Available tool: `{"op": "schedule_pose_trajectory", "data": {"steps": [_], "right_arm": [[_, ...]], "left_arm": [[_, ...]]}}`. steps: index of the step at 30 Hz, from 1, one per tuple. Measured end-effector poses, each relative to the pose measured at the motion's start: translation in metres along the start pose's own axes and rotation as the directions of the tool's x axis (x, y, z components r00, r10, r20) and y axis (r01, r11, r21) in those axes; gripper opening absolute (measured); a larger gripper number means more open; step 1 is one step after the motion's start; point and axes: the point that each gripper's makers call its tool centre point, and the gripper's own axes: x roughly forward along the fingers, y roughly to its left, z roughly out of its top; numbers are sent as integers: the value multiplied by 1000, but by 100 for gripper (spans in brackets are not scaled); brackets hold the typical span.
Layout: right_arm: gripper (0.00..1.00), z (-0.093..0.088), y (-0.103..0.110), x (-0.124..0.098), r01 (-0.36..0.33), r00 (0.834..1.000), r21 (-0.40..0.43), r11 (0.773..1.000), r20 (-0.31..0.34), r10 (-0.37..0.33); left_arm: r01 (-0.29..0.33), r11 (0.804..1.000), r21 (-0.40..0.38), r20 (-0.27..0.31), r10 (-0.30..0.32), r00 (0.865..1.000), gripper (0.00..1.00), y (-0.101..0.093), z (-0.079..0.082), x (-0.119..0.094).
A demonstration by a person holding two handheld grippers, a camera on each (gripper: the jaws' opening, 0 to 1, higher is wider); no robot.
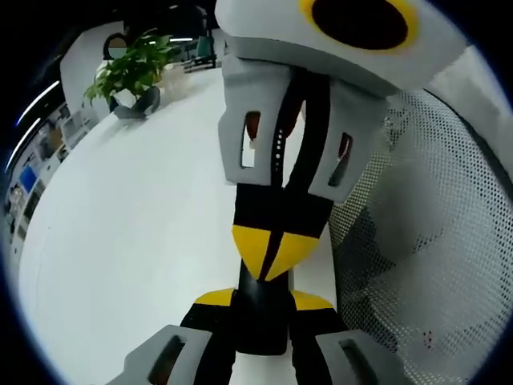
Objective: Press the specified remote control buttons in sequence, fully releasing each button before pressing the next.
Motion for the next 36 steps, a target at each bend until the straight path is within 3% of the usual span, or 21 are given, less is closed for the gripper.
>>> {"op": "schedule_pose_trajectory", "data": {"steps": [6, 11, 13, 14, 16, 19, 25, 29, 36], "right_arm": [[0, 0, -1, 1, 37, 999, -7, 999, 7, -37], [0, 1, -3, 0, 21, 1000, 38, 999, 17, -22], [0, 2, -3, 0, -19, 999, 159, 987, 43, 12], [0, 2, -3, 0, -32, 998, 174, 984, 55, 22], [0, 1, -3, -1, -42, 997, 167, 985, 64, 31], [15, 0, -3, -1, -27, 998, 180, 983, 63, 16], [25, -6, -1, -2, -34, 999, 191, 981, 47, 26], [25, -17, 2, -2, -47, 999, 196, 979, 23, 44], [22, -19, 0, -4, -49, 999, 197, 979, 26, 45]], "left_arm": [[-7, 1000, -8, -4, 7, 1000, 24, 1, 0, 1], [-11, 1000, -14, 1, 11, 1000, 24, 1, 0, 2], [-10, 1000, -13, 0, 10, 1000, 24, 1, 0, 2], [-11, 1000, -14, 0, 11, 1000, 24, 1, 0, 2], [-12, 1000, -16, 2, 13, 1000, 24, 1, 0, 2], [-13, 1000, -19, 5, 13, 1000, 24, 1, 0, 2], [-6, 1000, -12, 6, 6, 1000, 24, 1, 0, 2], [-5, 1000, -7, 9, 5, 1000, 24, 1, 0, 2], [-6, 1000, -4, -10, 6, 1000, 24, 1, 1, 2]]}}
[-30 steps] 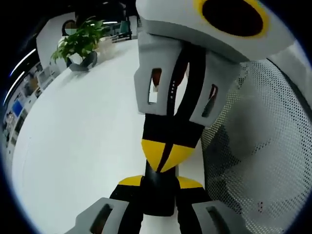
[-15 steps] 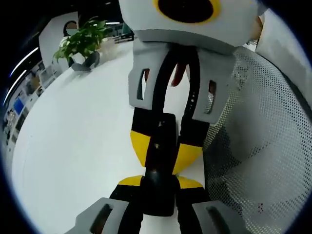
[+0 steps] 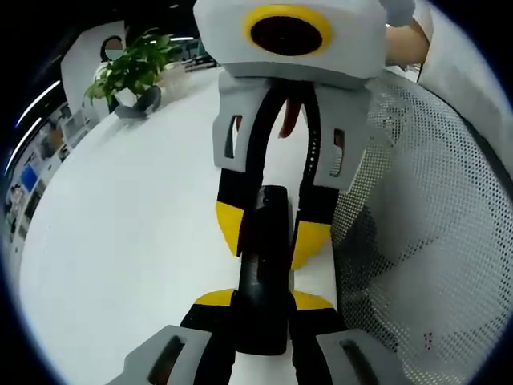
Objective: Press the specified remote control buttons in sequence, fully releasing each button before pressing the next.
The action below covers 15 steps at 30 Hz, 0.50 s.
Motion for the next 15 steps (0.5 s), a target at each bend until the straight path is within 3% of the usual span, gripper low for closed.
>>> {"op": "schedule_pose_trajectory", "data": {"steps": [2, 7, 11, 15], "right_arm": [[22, 0, 0, 0, 0, 1000, -6, 1000, -2, 0], [22, -1, 0, 1, 2, 1000, -8, 1000, -7, -2], [22, -1, -1, 2, 0, 1000, -3, 1000, -7, 0], [22, -1, 0, 2, 0, 1000, -4, 1000, -6, 0]], "left_arm": [[1, 1000, 9, 0, -1, 1000, 24, 0, 0, 0], [-13, 997, -77, 29, 15, 999, 27, 1, 0, -2], [-53, 989, -136, 87, 65, 994, 32, 5, 3, -11], [-101, 980, -170, 96, 118, 988, 35, 12, 1, -23]]}}
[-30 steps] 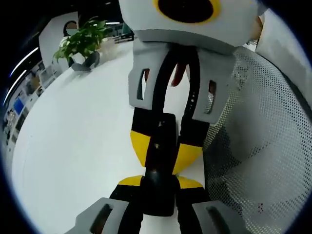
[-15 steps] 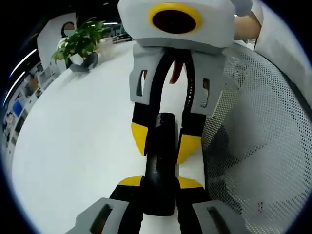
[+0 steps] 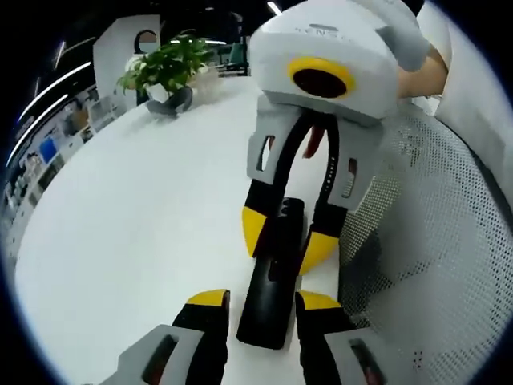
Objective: Press the specified remote control buttons in sequence, fully releasing each button before pressing the next.
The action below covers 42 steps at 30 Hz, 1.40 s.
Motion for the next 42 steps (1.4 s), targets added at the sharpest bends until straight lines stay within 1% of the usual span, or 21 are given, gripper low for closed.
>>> {"op": "schedule_pose_trajectory", "data": {"steps": [4, 6, 9, 13, 15, 16, 18, 19, 20, 23, 24, 25, 26, 28, 31, 33, 34, 38, 39, 40, 42], "right_arm": [[22, 0, 0, 0, -2, 1000, 3, 1000, 0, 2], [22, 0, 0, 0, -1, 1000, 7, 1000, 0, 1], [22, 0, 0, 1, 0, 1000, 5, 1000, 0, 0], [22, 0, 0, 1, -3, 1000, 6, 1000, -1, 3], [22, 0, 0, 0, -6, 1000, 8, 1000, -1, 6], [22, 0, 0, 0, -7, 1000, 10, 1000, -1, 7], [22, 0, 0, 1, -8, 1000, 9, 1000, -2, 8], [22, 0, 0, 1, -9, 1000, 10, 1000, -3, 9], [22, 0, -1, 1, -10, 1000, 11, 1000, -4, 10], [22, 0, -1, 1, -13, 1000, 8, 1000, -9, 14], [22, 0, -1, 1, -16, 1000, 8, 1000, -10, 16], [22, 0, -1, 1, -18, 1000, 9, 1000, -11, 18], [22, 0, -1, 1, -21, 1000, 8, 1000, -12, 21], [22, 0, -2, 1, -24, 1000, 12, 1000, -13, 24], [22, 0, -4, 1, -23, 1000, 8, 1000, -20, 24], [22, -1, -6, 0, -22, 999, 2, 1000, -26, 22], [21, -1, -7, 0, -22, 999, 2, 1000, -29, 22], [21, -1, -13, 0, -29, 999, 12, 1000, -34, 29], [21, -1, -14, 0, -30, 999, 14, 999, -35, 30], [21, 0, -17, 0, -29, 999, 14, 999, -37, 29], [21, 0, -21, 1, -27, 999, 10, 1000, -44, 27]], "left_arm": [[-63, 997, -53, 59, 67, 996, 41, 11, 8, -15], [-85, 994, -69, 78, 91, 993, 44, 15, 10, -21], [-110, 987, -113, 94, 121, 988, 45, 19, 11, -32], [-150, 970, -190, 181, 185, 966, 53, 29, 23, -48], [-162, 960, -228, 236, 216, 947, 57, 34, 32, -58], [-170, 953, -251, 263, 236, 935, 59, 37, 36, -64], [-188, 942, -277, 291, 269, 918, 63, 43, 39, -71], [-201, 935, -292, 301, 289, 909, 64, 46, 41, -77], [-214, 933, -290, 302, 301, 904, 66, 47, 42, -81], [-260, 918, -300, 324, 355, 877, 73, 54, 46, -95], [-267, 914, -306, 337, 366, 867, 74, 55, 48, -100], [-281, 905, -320, 350, 388, 852, 75, 58, 50, -106], [-290, 899, -329, 359, 403, 842, 76, 60, 51, -110], [-296, 892, -342, 372, 418, 829, 79, 61, 51, -115], [-312, 874, -374, 390, 453, 802, 83, 63, 52, -123], [-307, 867, -392, 402, 462, 791, 84, 63, 53, -125], [-310, 860, -404, 410, 473, 780, 86, 64, 53, -127], [-304, 849, -432, 428, 490, 759, 91, 66, 55, -132], [-313, 844, -435, 434, 502, 748, 94, 67, 56, -133], [-319, 840, -438, 435, 509, 743, 96, 68, 56, -133], [-320, 839, -439, 439, 512, 739, 97, 67, 57, -133]]}}
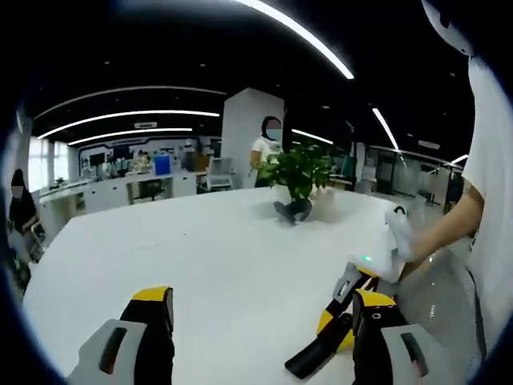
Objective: Press the specified remote control buttons in sequence, fully releasing each button before pressing the next.
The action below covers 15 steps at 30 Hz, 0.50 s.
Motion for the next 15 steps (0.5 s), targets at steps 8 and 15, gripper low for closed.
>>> {"op": "schedule_pose_trajectory", "data": {"steps": [8, 15], "right_arm": [[21, -1, -28, -2, 20, 1000, 23, 1000, -9, -20], [21, 1, -52, -2, 24, 1000, 82, 996, 13, -26]], "left_arm": [[-24, 1000, -4, 40, 24, 999, 100, 1, 7, -3], [-32, 999, -20, 71, 33, 997, 100, 3, 13, -5]]}}
